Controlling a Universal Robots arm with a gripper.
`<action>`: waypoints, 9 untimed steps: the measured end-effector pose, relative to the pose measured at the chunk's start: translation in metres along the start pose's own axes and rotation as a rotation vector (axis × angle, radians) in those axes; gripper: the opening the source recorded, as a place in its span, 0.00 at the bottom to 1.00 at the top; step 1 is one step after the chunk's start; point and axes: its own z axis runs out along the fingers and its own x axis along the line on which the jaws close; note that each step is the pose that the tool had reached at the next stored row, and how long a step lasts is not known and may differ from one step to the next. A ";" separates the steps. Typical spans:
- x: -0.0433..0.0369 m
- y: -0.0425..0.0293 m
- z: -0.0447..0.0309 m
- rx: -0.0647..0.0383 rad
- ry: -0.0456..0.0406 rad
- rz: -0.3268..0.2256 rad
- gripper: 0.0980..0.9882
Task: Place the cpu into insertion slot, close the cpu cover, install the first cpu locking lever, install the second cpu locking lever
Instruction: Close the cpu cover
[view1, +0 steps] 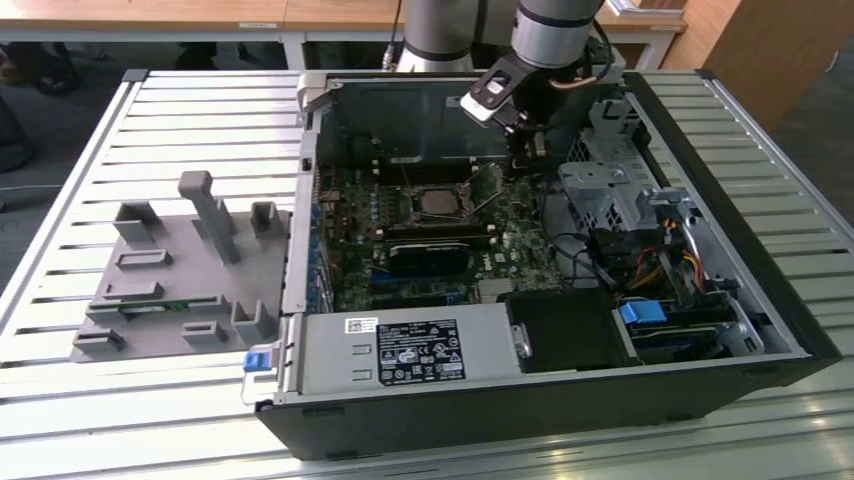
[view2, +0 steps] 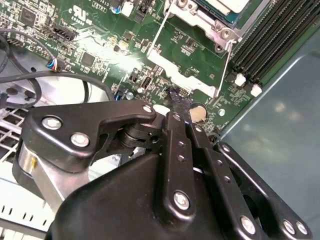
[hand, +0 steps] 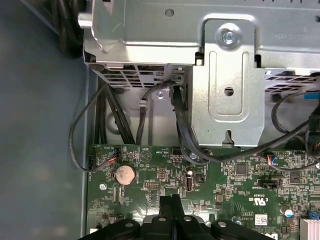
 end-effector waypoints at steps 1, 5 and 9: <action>-0.0002 0.0000 0.0009 0.001 0.0001 0.000 0.01; -0.0019 -0.0004 0.0027 0.001 0.0001 -0.001 0.01; -0.0020 -0.0059 0.0036 0.001 0.0001 -0.001 0.01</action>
